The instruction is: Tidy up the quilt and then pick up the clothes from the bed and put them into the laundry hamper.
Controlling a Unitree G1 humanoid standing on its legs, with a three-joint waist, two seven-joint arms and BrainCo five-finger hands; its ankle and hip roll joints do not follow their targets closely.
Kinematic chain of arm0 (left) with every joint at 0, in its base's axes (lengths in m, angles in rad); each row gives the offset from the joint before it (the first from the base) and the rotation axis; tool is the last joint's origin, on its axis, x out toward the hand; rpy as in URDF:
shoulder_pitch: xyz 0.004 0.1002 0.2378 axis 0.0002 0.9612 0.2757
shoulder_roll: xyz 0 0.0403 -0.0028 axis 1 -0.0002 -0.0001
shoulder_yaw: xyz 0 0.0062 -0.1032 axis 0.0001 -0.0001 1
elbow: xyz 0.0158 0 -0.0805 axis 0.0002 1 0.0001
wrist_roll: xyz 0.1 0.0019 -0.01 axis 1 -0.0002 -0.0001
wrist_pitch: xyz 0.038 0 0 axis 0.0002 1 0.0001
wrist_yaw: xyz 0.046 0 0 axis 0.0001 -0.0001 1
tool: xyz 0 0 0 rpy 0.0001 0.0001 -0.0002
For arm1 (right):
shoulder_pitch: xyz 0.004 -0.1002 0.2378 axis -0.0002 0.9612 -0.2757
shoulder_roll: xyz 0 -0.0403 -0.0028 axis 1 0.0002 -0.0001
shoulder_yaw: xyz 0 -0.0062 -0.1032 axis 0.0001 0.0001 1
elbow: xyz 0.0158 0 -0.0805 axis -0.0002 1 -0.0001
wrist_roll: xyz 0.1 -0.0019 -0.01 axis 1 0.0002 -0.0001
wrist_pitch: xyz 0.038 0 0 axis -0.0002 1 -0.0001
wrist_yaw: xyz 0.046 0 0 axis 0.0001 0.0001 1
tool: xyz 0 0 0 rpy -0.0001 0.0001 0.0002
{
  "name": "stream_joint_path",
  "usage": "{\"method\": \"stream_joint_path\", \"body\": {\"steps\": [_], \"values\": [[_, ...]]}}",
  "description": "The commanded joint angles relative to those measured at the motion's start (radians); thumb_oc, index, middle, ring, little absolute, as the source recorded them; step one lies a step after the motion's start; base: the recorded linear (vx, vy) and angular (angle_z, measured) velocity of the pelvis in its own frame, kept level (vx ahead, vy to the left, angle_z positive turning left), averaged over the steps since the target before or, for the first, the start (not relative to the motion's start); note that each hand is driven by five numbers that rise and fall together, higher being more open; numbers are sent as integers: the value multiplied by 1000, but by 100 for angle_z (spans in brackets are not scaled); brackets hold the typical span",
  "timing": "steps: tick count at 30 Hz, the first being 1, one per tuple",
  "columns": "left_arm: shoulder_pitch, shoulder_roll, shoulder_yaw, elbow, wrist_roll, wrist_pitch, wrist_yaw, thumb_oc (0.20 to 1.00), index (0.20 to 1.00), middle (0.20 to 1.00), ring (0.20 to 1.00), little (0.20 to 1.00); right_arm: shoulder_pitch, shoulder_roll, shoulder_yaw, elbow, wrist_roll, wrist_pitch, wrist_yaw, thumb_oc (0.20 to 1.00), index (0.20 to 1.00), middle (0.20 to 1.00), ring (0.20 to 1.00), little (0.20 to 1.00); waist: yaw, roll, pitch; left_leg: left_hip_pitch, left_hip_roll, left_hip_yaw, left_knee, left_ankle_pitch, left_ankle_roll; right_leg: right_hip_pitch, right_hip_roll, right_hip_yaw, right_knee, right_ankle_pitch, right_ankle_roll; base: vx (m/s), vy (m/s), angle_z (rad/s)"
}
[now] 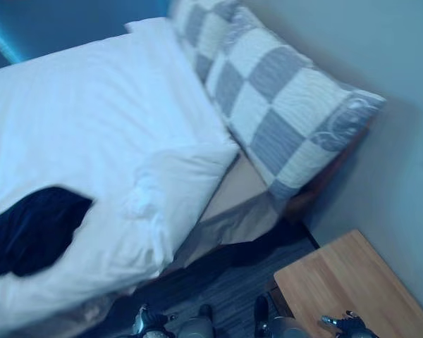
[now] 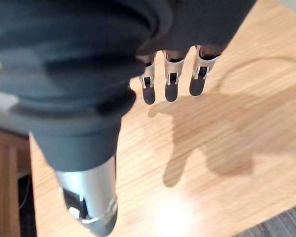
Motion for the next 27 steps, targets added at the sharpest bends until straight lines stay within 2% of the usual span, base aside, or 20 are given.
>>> {"method": "stream_joint_path", "body": {"steps": [1,3,5,6,8,9,11,12,13,14,18,19,20,21,24,25,27], "values": [[-15,10,-28,-50,71,-49,46,1000,1000,1000,1000,1000,29,-32,-52,-14,56,-22,5,1000,1000,1000,1000,1000,-43,10,36,24,57,63,-76,126,-4,-53,-48,139,114,-67,179,-44,106,114],[-14,14,-26,-57,25,-44,53,1000,1000,1000,1000,1000,24,-39,-61,-21,61,-48,9,1000,1000,1000,1000,1000,-44,12,38,36,72,79,-91,133,-14,-51,-55,121,113,-71,180,5,114,95],[-9,11,-6,-49,-5,-27,55,1000,1000,1000,1000,1000,22,-29,-66,-25,119,-106,2,1000,1000,1000,1000,1000,-40,10,32,54,79,98,-116,136,-14,-51,-65,104,119,-72,186,73,76,45],[-14,12,12,-34,34,-11,49,1000,1000,1000,1000,1000,30,-12,-90,-34,245,-139,21,1000,1000,1000,1000,1000,-45,4,23,71,111,145,-151,160,-22,-44,-72,78,117,-73,188,75,44,25],[-9,12,26,-19,52,-16,49,1000,1000,1000,1000,1000,32,8,-125,-54,414,-156,68,1000,1000,1000,1000,1000,-40,-6,17,79,110,141,-169,169,-24,-41,-72,80,106,-62,194,107,59,59],[1,12,35,-16,74,-29,60,1000,1000,1000,1000,1000,33,17,-154,-92,454,-190,95,1000,1000,1000,1000,1000,-32,-14,16,89,110,136,-182,170,-25,-34,-75,82,97,-53,202,126,67,53],[9,16,40,-22,79,-35,69,1000,1000,1000,1000,1000,40,20,-165,-153,404,-243,96,1000,1000,1000,1000,1000,-27,-22,16,95,109,139,-192,171,-25,-30,-80,77,89,-45,209,91,39,15],[29,34,55,-49,78,-25,77,1000,1000,1000,1000,1000,53,6,-147,-326,362,-229,53,1000,1000,1000,1000,1000,-20,-33,18,93,106,140,-196,171,-24,-33,-89,73,82,-32,222,70,12,3],[32,37,56,-53,76,-23,78,1000,1000,1000,1000,1000,55,4,-145,-345,350,-230,48,1000,1000,1000,1000,1000,-20,-34,18,91,105,139,-195,171,-24,-34,-90,73,82,-31,223,70,-32,-1],[61,73,76,-93,66,-15,80,1000,1000,1000,1000,1000,55,-32,-136,-555,294,-212,-26,1000,1000,1000,1000,1000,-11,-53,26,71,105,129,-179,165,-24,-43,-96,72,84,-24,232,14,-41,0],[61,73,76,-94,66,-14,80,1000,1000,1000,1000,1000,56,-32,-136,-558,293,-211,-27,1000,1000,1000,1000,1000,-11,-54,26,70,105,129,-178,164,-24,-44,-97,72,84,-24,233,1,-19,18],[94,120,117,-133,70,-9,72,1000,1000,1000,1000,1000,32,-98,-158,-788,231,-162,-29,1000,1000,1000,1000,1000,1,-76,49,45,105,116,-161,158,-25,-60,-104,69,91,-21,242,-60,-85,28],[94,192,155,-154,48,19,35,1000,1000,1000,1000,1000,-122,-288,-189,-959,176,-92,-12,1000,1000,1000,1000,1000,29,-101,86,-4,109,93,-154,162,-31,-90,-106,70,78,-7,253,-125,-84,16],[79,214,157,-149,50,29,21,1000,1000,1000,1000,1000,-274,-395,-182,-968,191,-28,-9,1000,1000,1000,1000,1000,51,-109,108,-32,112,79,-158,172,-37,-107,-106,67,66,1,256,-140,-31,2],[61,235,144,-140,44,56,7,1000,1000,1000,1000,1000,-483,-511,-141,-909,192,39,-7,1000,1000,1000,1000,1000,82,-116,130,-70,111,66,-162,184,-44,-130,-109,55,58,7,259,-87,31,9],[47,241,120,-115,30,52,10,1000,1000,1000,1000,1000,-681,-580,-58,-814,219,90,-14,1000,1000,1000,1000,1000,111,-120,147,-96,111,57,-163,190,-49,-141,-111,41,51,9,260,-107,43,22],[35,245,97,-81,16,37,15,1000,1000,1000,1000,1000,-895,-605,56,-634,195,87,-24,1000,1000,1000,1000,1000,155,-127,168,-127,109,43,-164,196,-54,-149,-113,20,41,10,262,-60,25,17]]}}
